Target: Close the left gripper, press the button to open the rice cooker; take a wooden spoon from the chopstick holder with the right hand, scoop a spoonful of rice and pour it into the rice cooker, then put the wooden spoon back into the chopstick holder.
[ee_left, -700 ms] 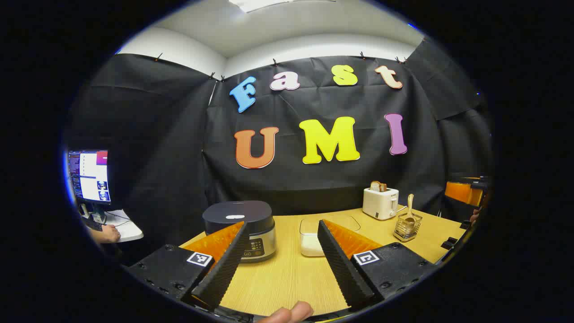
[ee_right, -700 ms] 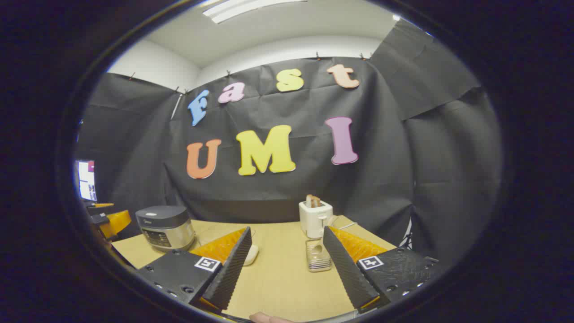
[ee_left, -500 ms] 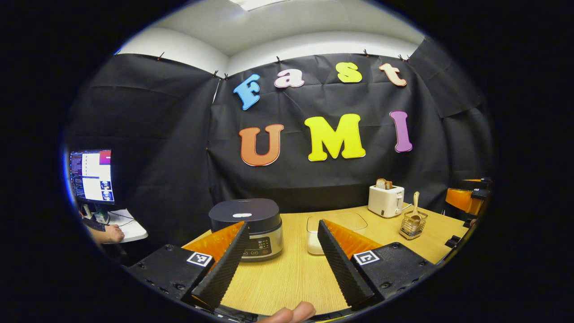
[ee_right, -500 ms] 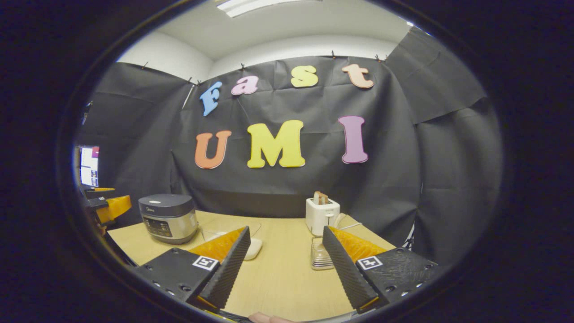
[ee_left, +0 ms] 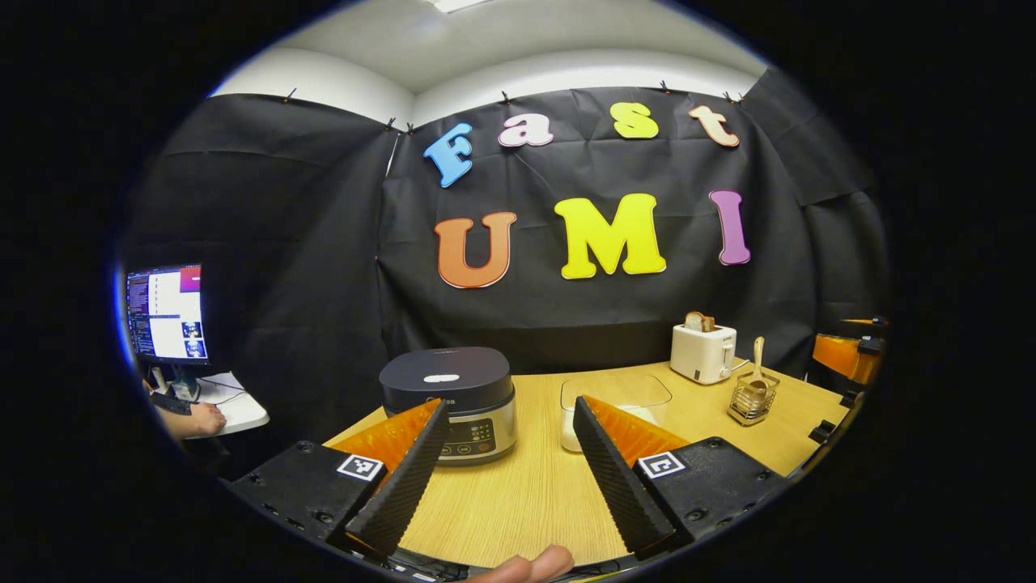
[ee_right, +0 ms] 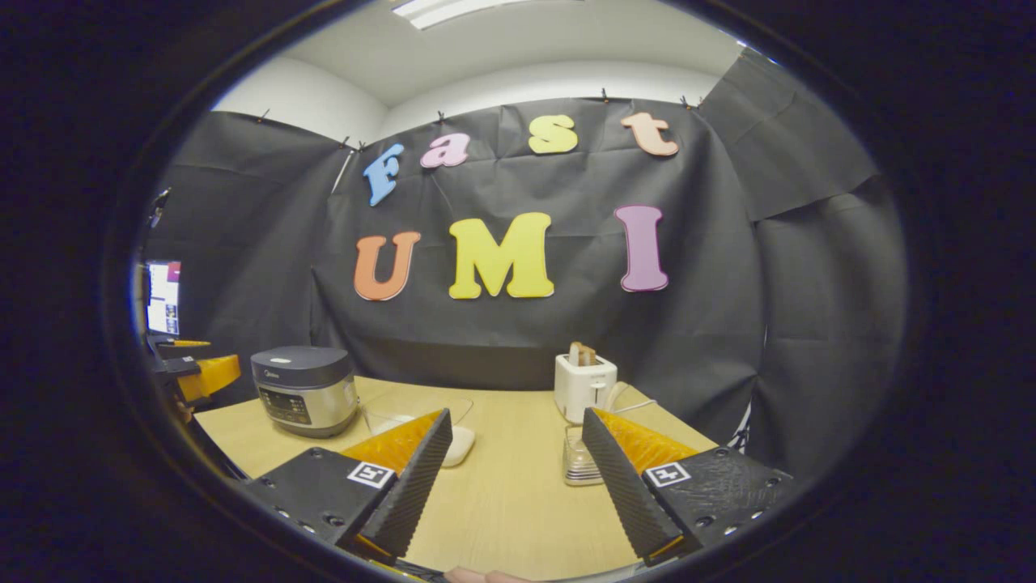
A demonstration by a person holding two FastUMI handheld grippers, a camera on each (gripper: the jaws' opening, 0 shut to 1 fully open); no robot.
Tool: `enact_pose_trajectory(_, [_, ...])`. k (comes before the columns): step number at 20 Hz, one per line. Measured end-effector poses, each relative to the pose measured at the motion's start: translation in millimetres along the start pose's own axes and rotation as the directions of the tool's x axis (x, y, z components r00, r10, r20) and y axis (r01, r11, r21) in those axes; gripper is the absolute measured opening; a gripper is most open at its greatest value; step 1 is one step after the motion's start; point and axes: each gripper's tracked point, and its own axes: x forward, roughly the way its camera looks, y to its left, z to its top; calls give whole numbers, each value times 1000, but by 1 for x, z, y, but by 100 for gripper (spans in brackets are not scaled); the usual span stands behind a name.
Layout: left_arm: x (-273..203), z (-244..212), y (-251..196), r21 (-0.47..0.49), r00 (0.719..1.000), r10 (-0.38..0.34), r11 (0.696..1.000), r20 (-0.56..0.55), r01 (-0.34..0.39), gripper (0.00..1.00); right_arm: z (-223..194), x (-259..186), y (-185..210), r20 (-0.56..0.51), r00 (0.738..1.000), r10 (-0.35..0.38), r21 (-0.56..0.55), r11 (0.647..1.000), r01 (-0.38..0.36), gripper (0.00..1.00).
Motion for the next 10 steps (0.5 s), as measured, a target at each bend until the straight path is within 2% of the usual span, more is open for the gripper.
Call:
enact_pose_trajectory(5, [7,-6,3,-5,1000,18,1000,-19,-19,98,2,1,-8,8,1000,-17,-5,1000,17,96])
enact_pose_trajectory(6, [8,-4,4,-7,1000,20,1000,-15,-20,91,3,1,-10,7,1000,-22,-4,1000,22,96])
enact_pose_trajectory(7, [10,-5,7,-4,999,33,999,-6,-33,98,2,0,-12,7,1000,-25,-2,1000,25,96])
enact_pose_trajectory(10, [19,0,23,-4,997,78,997,4,-78,95,7,-2,-20,13,999,-34,8,999,34,96])
